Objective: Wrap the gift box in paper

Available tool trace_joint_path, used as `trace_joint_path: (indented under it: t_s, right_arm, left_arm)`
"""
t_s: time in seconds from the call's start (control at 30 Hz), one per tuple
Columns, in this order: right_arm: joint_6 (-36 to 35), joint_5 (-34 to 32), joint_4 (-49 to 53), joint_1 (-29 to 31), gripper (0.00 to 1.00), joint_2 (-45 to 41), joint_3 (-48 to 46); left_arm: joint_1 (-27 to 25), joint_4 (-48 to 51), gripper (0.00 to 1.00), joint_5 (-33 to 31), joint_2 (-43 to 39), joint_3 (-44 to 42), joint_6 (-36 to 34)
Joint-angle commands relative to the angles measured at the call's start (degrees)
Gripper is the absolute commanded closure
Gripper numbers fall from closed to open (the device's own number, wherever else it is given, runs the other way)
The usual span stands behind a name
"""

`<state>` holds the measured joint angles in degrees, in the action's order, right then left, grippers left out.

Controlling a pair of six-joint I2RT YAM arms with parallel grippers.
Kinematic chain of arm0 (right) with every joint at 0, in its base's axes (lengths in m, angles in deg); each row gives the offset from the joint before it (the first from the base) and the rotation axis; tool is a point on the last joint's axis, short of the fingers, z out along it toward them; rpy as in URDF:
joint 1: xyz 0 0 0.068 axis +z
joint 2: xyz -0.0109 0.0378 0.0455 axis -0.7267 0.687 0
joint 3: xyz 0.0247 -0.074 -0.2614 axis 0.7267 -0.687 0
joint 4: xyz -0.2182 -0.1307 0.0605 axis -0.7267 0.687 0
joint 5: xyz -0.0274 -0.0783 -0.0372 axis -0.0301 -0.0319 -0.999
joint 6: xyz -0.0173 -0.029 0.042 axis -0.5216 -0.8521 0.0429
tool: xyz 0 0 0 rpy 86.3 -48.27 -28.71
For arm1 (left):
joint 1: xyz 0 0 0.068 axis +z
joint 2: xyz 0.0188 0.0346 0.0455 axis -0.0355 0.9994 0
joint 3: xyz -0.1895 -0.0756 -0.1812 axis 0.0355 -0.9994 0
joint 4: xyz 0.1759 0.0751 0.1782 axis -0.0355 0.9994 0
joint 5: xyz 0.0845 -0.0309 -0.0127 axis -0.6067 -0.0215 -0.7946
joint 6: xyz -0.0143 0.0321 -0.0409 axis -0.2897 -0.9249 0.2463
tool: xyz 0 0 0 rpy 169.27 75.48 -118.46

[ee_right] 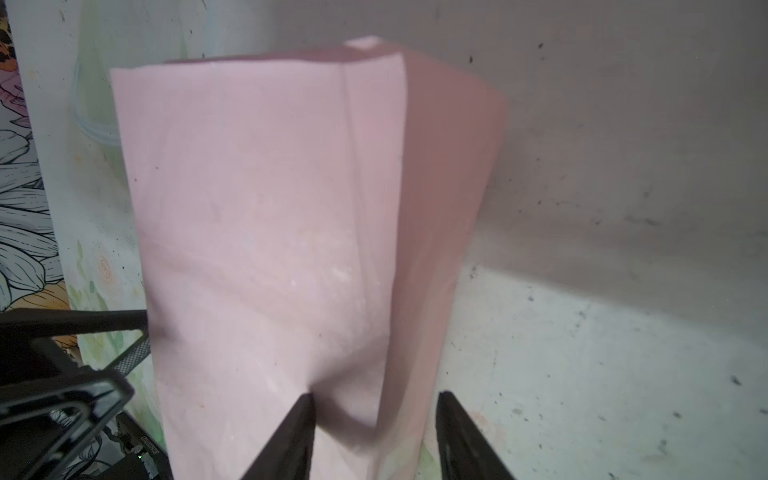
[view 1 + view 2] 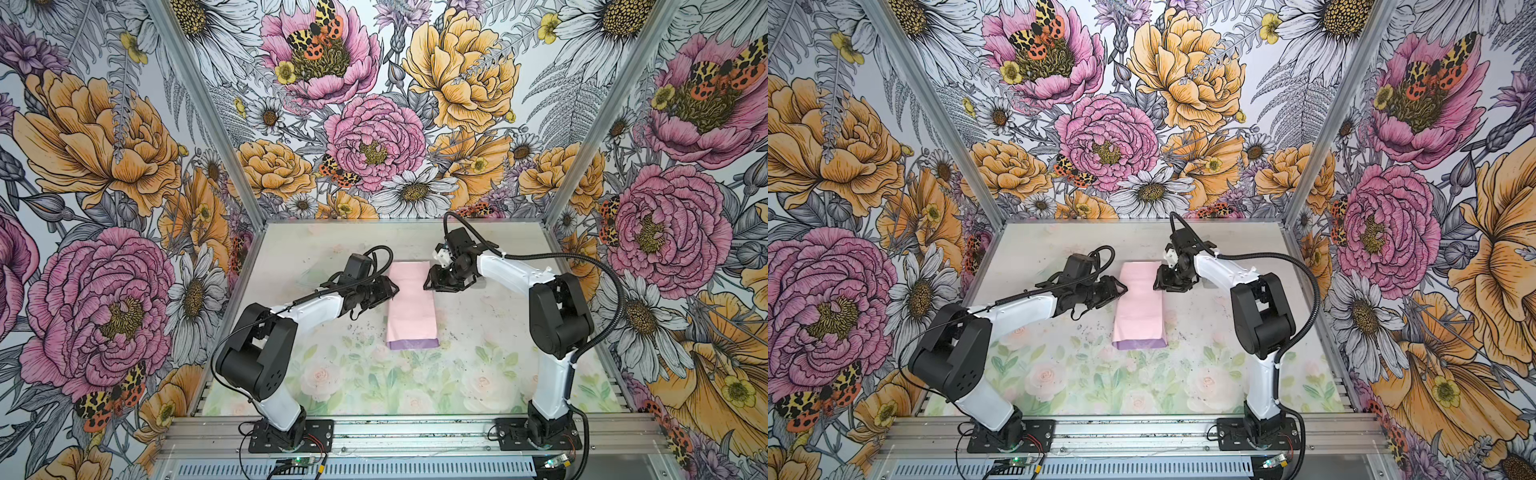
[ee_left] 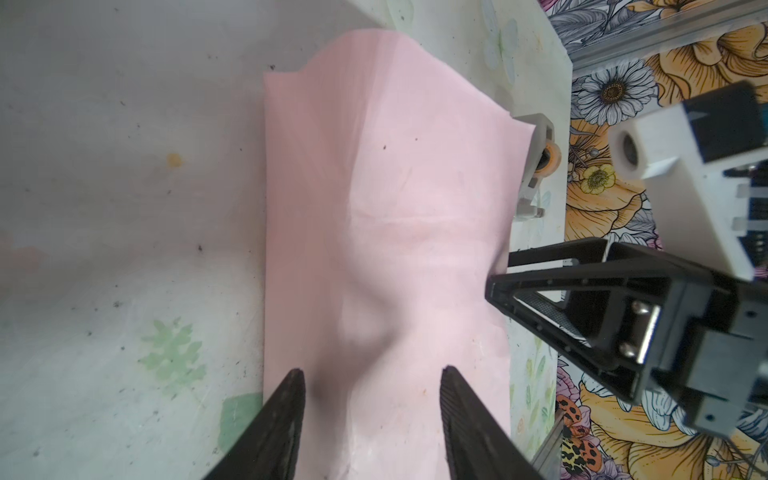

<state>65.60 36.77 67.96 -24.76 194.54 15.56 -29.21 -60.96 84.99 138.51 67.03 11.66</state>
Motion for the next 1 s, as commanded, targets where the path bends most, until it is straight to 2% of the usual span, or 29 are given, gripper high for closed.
trace_joint_path:
  t_s: [0.0,0.2,0.57,0.6,0.67,0.73,0.97]
  right_arm:
    - [1.1,-0.3,-0.8,0.5,0.55,1.4,0.7]
    - [1.9,-1.5,-1.0,0.4,0.7,2.0,0.1]
    - [2.2,-3.0,-1.4,-0.8,0.73,3.4,3.6]
    - [2.1,-3.0,-1.3,-0.8,0.72,3.1,3.9]
    - [2.1,-2.9,-1.3,-0.8,0.59,1.4,4.1]
    - [2.2,-3.9,-1.3,-0.8,0.53,-1.1,3.6]
    - [-0.3,-9.0,-1.5,0.3,0.49,-15.6,-2.4]
  left_arm:
    - [0.5,-2.6,0.51,0.3,2.3,-1.2,0.5]
    - [-0.1,-3.5,0.63,0.5,5.7,0.7,0.2]
    - [0.0,-0.8,0.68,-0.8,7.9,6.5,-2.1]
    - [0.1,-0.3,0.67,-1.1,7.6,6.9,-2.3]
    - [0.1,0.9,0.63,-1.9,6.3,7.6,-2.9]
    - [0.1,2.4,0.59,-3.0,3.9,8.0,-3.6]
    - [-1.2,6.6,0.44,-9.2,-10.3,5.0,-6.0]
